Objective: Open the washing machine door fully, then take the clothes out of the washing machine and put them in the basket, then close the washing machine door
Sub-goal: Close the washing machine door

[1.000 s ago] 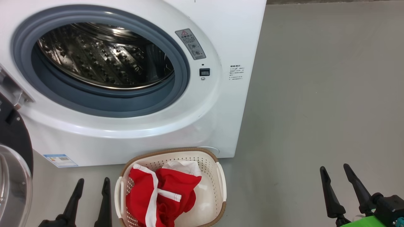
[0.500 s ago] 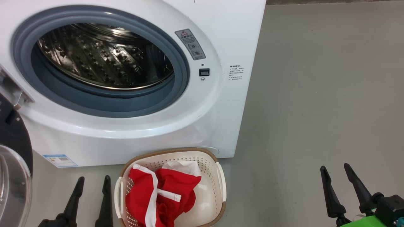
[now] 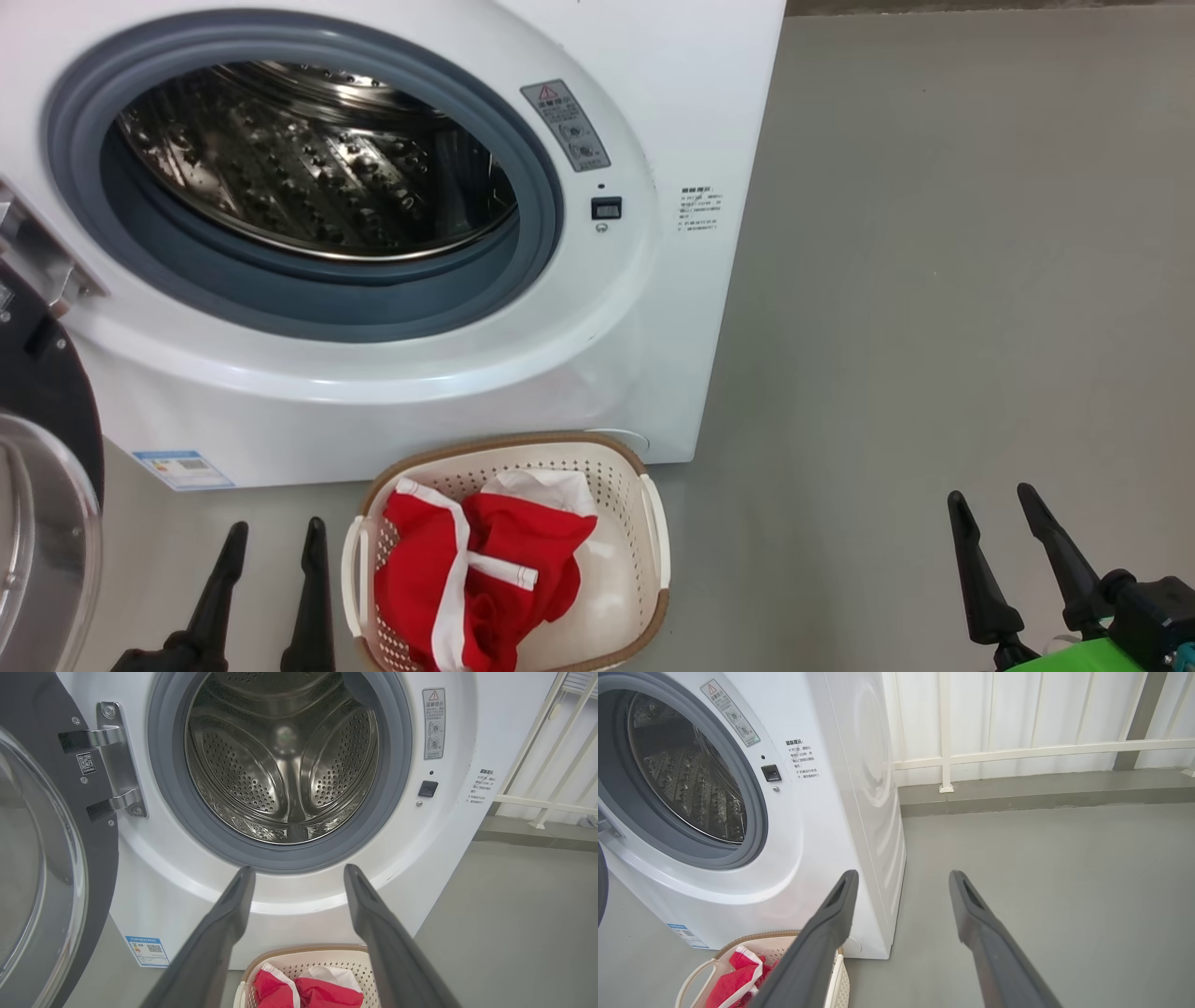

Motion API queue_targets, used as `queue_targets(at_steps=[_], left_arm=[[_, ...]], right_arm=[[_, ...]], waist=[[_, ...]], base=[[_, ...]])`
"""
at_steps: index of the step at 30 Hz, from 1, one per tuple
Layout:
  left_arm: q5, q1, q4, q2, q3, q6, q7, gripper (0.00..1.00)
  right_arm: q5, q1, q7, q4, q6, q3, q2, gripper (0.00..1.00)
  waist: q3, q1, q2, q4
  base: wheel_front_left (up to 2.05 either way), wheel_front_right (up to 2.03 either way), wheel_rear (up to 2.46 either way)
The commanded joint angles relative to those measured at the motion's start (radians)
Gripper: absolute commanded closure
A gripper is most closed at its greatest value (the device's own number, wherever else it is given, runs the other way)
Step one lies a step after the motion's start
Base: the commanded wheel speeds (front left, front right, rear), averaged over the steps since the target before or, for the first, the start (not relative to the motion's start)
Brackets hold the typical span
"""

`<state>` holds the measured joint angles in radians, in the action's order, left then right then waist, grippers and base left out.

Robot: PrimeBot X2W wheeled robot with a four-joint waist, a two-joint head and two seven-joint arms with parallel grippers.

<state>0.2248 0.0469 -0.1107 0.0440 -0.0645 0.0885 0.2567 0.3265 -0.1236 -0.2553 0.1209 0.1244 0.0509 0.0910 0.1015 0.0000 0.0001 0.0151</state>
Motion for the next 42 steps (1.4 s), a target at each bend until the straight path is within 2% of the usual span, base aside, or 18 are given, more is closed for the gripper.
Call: queue_targets(at_steps=[1, 18, 34, 42], left_arm=[[0.008, -0.001, 0.028, 0.006, -0.028, -0.006, 0.005, 0.0], [0.008, -0.001, 0.023, 0.006, -0.021, -0.001, 0.005, 0.0], [0.012, -0.003, 0.029, 0.006, -0.019, 0.002, 0.005, 0.0], [0.035, -0.012, 0.015, 0.006, -0.01, -0.004, 0.005, 0.0]], right_arm=[[0.018, 0.008, -0.006, -0.026, 0.006, -0.02, 0.017, 0.0], [0.02, 0.009, -0.006, -0.026, 0.006, -0.021, 0.015, 0.0], [0.017, 0.005, -0.006, -0.026, 0.006, -0.024, 0.013, 0.0], [0.018, 0.006, -0.006, -0.021, 0.006, -0.03, 0.023, 0.0]], waist=[[-0.001, 0.0, -0.0001, 0.0], [0.001, 0.0, -0.0001, 0.009], [-0.005, 0.0, -0.0001, 0.021], [-0.005, 0.0, -0.0001, 0.077]], base=[[-1.15, 1.15, 0.0], [-1.37, 1.37, 0.0], [-0.09, 0.09, 0.0], [0.0, 0.0, 0.0]])
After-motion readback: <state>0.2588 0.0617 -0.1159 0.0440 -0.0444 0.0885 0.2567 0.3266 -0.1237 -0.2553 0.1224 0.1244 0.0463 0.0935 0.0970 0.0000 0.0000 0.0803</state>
